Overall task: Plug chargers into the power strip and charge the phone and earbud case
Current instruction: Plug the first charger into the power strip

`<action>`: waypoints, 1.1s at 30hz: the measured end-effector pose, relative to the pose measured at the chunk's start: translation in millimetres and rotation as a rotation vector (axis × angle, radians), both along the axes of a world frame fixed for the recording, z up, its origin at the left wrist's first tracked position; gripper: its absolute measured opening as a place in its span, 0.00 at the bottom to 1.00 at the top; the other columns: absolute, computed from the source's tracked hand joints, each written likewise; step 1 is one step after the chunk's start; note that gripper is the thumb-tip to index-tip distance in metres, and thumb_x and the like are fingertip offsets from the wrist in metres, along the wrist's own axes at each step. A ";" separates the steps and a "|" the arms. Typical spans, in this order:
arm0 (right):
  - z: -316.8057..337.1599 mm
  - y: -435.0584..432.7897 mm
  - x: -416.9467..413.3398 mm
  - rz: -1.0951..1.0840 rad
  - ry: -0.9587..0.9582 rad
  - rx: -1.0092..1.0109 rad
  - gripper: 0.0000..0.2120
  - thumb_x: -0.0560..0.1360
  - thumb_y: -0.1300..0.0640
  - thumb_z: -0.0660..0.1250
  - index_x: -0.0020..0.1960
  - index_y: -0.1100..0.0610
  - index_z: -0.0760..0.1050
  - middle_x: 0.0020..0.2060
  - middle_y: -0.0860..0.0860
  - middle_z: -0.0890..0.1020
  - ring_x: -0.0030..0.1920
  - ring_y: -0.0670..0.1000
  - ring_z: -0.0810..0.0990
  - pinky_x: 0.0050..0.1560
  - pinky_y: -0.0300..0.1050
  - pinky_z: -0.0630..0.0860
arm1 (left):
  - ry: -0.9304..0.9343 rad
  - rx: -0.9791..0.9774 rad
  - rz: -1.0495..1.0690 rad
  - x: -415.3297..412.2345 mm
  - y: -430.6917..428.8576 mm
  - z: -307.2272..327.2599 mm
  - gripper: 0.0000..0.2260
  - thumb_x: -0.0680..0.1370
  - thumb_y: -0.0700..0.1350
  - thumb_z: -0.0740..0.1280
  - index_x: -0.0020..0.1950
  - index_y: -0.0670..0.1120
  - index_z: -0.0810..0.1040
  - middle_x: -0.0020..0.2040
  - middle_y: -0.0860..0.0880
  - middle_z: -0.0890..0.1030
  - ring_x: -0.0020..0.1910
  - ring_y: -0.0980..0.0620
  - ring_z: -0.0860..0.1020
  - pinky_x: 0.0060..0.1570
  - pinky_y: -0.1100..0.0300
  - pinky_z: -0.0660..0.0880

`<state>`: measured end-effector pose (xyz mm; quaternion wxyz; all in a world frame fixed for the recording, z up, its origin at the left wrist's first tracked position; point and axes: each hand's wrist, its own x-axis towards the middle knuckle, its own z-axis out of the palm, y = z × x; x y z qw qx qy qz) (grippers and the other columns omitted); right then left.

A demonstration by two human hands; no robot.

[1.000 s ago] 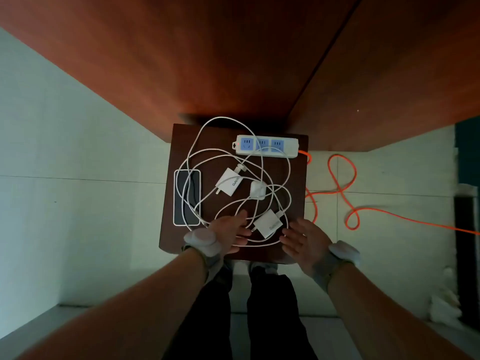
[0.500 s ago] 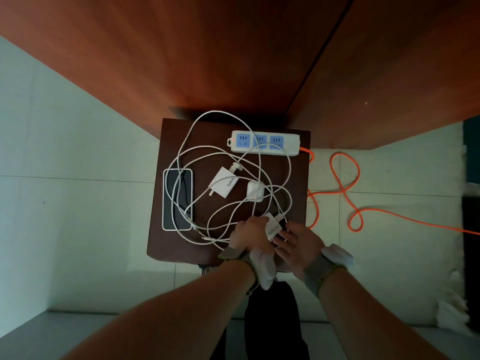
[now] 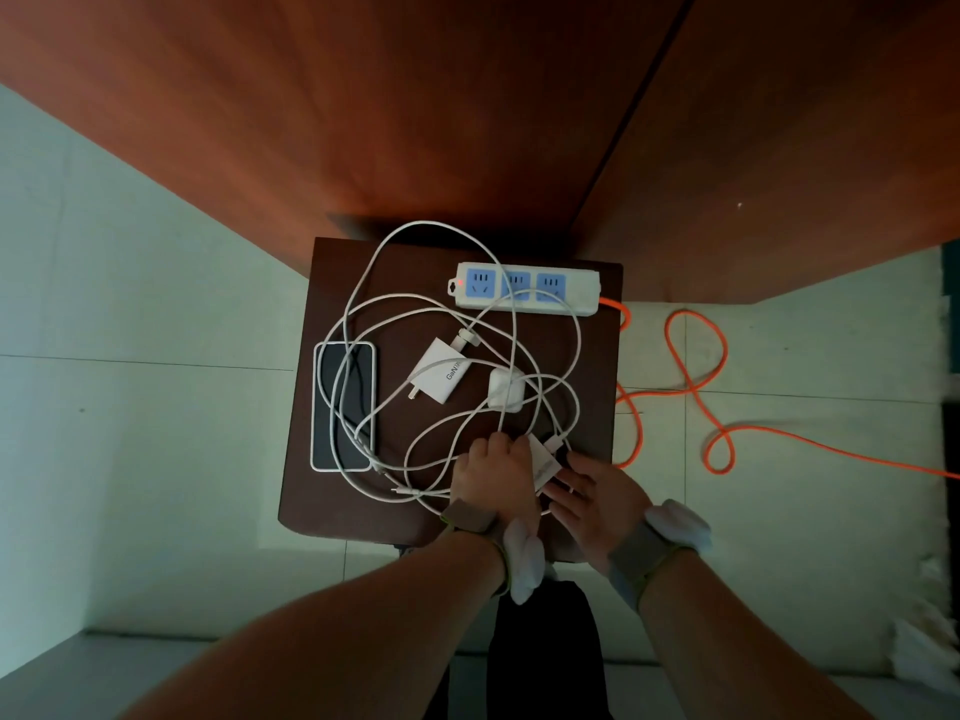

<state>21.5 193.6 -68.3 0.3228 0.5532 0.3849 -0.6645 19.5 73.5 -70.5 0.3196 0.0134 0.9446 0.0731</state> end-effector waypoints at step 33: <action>83.0 -10.3 -30.2 0.085 0.234 -0.031 0.12 0.78 0.55 0.58 0.57 0.58 0.74 0.52 0.57 0.81 0.53 0.59 0.79 0.62 0.55 0.71 | -0.450 0.835 0.602 -41.1 -90.8 130.7 0.26 0.53 0.45 0.76 0.50 0.48 0.79 0.45 0.47 0.84 0.47 0.45 0.83 0.49 0.51 0.79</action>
